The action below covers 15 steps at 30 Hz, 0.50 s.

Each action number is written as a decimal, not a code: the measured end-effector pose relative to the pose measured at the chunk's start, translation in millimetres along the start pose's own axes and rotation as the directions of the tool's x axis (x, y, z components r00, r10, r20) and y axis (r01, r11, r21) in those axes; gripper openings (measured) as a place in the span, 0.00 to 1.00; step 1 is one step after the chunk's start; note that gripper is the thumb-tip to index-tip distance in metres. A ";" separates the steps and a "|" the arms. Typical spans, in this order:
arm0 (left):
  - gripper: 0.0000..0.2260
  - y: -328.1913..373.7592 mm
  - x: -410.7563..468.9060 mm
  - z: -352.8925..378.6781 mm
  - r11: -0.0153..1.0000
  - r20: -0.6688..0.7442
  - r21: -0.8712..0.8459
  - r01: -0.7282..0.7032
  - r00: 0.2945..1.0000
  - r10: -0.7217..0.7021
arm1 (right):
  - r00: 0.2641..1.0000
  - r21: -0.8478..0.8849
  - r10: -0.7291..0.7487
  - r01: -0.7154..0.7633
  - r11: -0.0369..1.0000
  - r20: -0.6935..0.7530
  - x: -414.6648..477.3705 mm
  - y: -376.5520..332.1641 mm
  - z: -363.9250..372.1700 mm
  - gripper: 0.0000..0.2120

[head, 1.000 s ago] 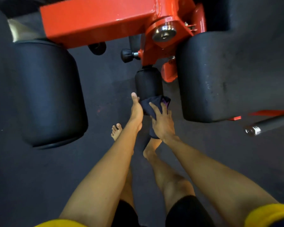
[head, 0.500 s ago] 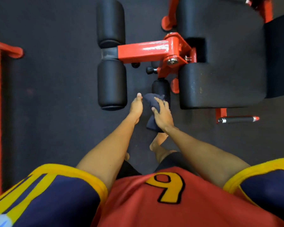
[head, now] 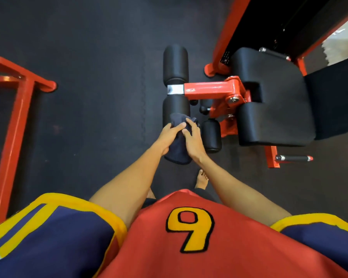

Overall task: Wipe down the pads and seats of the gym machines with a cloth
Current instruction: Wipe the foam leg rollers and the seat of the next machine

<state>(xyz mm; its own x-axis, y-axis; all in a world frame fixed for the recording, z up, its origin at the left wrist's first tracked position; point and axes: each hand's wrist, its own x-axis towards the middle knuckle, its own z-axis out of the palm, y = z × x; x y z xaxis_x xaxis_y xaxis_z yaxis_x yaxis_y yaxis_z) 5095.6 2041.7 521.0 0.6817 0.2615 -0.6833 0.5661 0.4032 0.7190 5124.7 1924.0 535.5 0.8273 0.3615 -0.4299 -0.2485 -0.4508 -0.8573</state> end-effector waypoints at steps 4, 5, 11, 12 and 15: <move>0.12 21.9 -20.0 -52.6 0.968 -0.019 0.223 -0.112 0.993 0.120 | 0.993 -0.032 -0.012 0.008 0.999 -0.120 -14.0 -28.9 38.5 0.31; 0.09 32.2 -23.1 -66.7 0.953 0.016 0.265 -0.144 0.989 0.145 | 0.990 -0.070 -0.014 0.005 0.998 -0.141 -12.4 -37.7 48.6 0.32; 0.10 82.8 -11.4 -121.9 0.916 0.080 0.335 -0.220 0.976 0.204 | 0.983 -0.050 0.006 -0.016 0.999 -0.184 22.5 -76.2 80.7 0.34; 0.10 92.0 -6.3 -130.6 0.917 0.082 0.331 -0.224 0.975 0.208 | 0.981 -0.022 0.005 -0.010 1.000 -0.196 30.0 -82.6 85.6 0.36; 0.10 117.8 9.8 -152.0 0.910 0.120 0.340 -0.238 0.970 0.209 | 0.989 0.114 0.009 0.008 0.993 -0.146 55.2 -96.4 94.1 0.38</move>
<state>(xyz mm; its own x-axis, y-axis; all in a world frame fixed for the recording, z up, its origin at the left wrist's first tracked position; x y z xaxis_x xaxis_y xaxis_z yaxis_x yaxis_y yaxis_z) 5098.5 2225.0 579.7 0.8358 0.2326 -0.4974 0.5100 0.0068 0.8601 5147.0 2064.2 567.9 0.8898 0.2346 -0.3913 -0.2976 -0.3518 -0.8875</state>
